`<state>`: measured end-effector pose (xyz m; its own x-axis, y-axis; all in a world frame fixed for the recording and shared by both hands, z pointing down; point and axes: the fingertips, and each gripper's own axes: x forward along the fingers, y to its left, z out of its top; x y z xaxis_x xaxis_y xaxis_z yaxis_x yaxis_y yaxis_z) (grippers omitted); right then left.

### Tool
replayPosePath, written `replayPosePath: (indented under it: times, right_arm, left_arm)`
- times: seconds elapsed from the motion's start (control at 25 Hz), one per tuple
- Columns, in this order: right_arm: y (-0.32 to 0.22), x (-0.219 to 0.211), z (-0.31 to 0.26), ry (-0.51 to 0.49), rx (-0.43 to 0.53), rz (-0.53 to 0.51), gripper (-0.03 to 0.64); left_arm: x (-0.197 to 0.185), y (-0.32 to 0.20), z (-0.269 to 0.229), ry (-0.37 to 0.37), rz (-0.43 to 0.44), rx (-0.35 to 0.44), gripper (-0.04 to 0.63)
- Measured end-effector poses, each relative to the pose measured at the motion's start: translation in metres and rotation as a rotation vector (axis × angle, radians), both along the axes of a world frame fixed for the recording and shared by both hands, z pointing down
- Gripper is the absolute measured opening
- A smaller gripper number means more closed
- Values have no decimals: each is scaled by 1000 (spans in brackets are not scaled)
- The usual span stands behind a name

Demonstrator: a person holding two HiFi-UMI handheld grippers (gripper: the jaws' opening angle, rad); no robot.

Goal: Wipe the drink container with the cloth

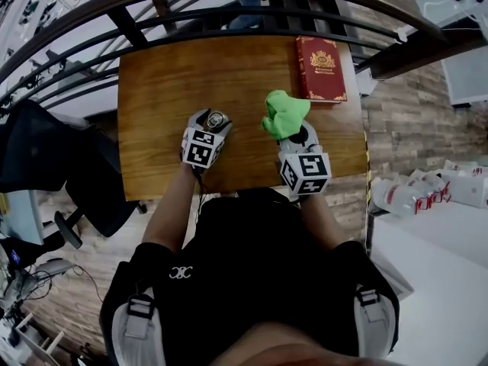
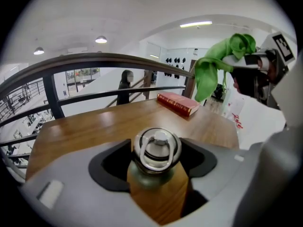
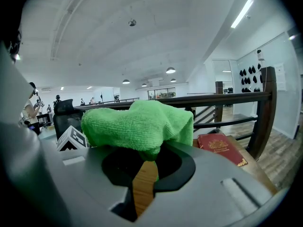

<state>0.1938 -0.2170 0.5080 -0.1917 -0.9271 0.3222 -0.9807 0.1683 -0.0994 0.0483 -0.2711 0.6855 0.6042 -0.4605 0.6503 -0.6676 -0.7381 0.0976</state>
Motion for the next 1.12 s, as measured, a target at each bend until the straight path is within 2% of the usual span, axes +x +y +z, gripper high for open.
replayPosePath:
  times: [0.24, 0.32, 0.6, 0.8, 1.12]
  right_arm:
    - [-1, 4, -2, 1, 2, 2, 46]
    - [-2, 3, -3, 1, 3, -8, 46]
    - [-8, -17, -10, -34, 23, -95, 46]
    - [-14, -47, -4, -55, -7, -212, 46]
    - [-13, -110, 30, -89, -132, -466, 46]
  left_arm:
    - [1, 0, -3, 13, 12, 50, 337]
    - [2, 3, -8, 38, 11, 70, 336]
    - [-4, 9, -13, 72, 7, 110, 333]
    - [-11, 11, -14, 98, -20, 134, 332]
    - [-23, 16, -13, 122, -53, 141, 333]
